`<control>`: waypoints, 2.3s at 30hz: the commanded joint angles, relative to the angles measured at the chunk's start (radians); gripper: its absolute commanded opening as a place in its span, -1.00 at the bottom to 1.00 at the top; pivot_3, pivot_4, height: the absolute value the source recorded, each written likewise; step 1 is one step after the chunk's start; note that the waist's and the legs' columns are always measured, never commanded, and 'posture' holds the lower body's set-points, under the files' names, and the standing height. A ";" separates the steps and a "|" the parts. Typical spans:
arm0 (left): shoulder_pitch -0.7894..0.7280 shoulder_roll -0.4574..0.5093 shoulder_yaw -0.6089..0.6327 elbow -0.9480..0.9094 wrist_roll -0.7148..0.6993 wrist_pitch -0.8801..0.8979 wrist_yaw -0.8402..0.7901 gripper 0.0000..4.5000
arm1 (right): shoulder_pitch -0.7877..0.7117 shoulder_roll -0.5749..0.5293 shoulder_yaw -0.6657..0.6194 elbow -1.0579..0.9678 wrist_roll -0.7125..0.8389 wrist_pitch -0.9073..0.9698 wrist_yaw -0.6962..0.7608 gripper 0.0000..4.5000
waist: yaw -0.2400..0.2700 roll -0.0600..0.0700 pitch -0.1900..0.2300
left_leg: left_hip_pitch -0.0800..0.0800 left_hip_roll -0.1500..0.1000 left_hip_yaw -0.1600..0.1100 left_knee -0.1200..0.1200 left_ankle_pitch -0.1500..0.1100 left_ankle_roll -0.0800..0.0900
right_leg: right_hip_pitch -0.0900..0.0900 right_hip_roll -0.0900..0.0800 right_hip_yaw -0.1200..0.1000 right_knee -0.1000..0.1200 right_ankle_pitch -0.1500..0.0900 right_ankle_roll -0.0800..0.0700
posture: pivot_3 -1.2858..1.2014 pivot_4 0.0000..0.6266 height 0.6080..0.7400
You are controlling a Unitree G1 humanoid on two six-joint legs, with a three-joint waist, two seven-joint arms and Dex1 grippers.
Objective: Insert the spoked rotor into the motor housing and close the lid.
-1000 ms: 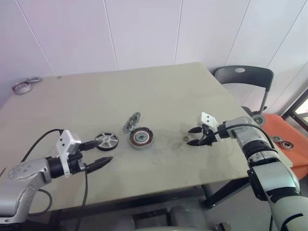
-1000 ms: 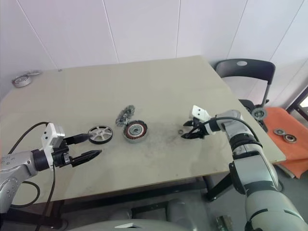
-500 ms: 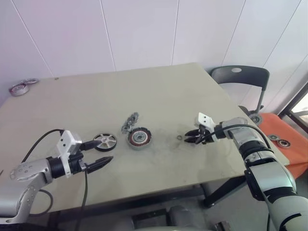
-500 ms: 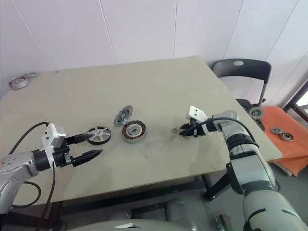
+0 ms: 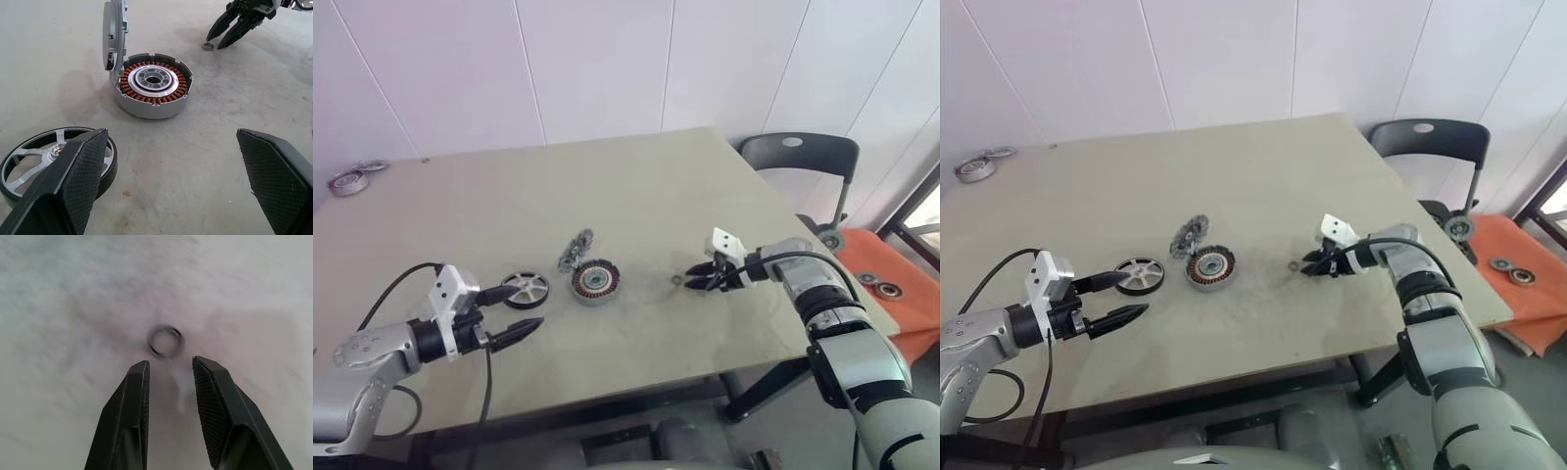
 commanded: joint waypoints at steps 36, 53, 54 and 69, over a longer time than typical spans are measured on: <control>0.003 -0.015 -0.011 -0.035 0.009 -0.025 0.027 1.00 | 0.012 0.035 0.001 -0.017 -0.012 -0.022 -0.030 0.00 | 0.005 0.000 0.001 | -0.001 0.000 0.000 -0.001 0.000 0.000 | -0.001 0.000 0.000 -0.001 0.000 0.000 | 0.03 -1.00 1.00; 0.001 -0.017 -0.015 -0.032 0.011 -0.031 0.033 1.00 | 0.007 0.021 0.012 0.042 -0.037 -0.051 -0.047 0.00 | 0.006 0.000 0.000 | 0.000 0.000 0.000 -0.001 0.000 0.000 | 0.001 0.000 0.000 -0.001 0.000 0.000 | 0.03 -1.00 1.00; 0.001 -0.017 -0.015 -0.032 0.011 -0.031 0.034 1.00 | 0.008 0.018 0.013 0.045 -0.039 -0.052 -0.049 0.00 | 0.006 0.000 0.000 | 0.000 0.000 0.000 -0.001 0.000 0.000 | 0.001 0.000 0.000 -0.001 0.000 0.000 | 0.03 -1.00 1.00; -0.002 -0.017 -0.017 -0.029 0.011 -0.032 0.038 1.00 | 0.011 -0.012 0.006 0.029 -0.026 -0.043 -0.002 0.00 | 0.013 0.000 0.000 | 0.000 -0.001 0.000 0.000 0.000 0.000 | 0.002 -0.001 0.000 -0.002 0.000 0.000 | 0.03 -1.00 1.00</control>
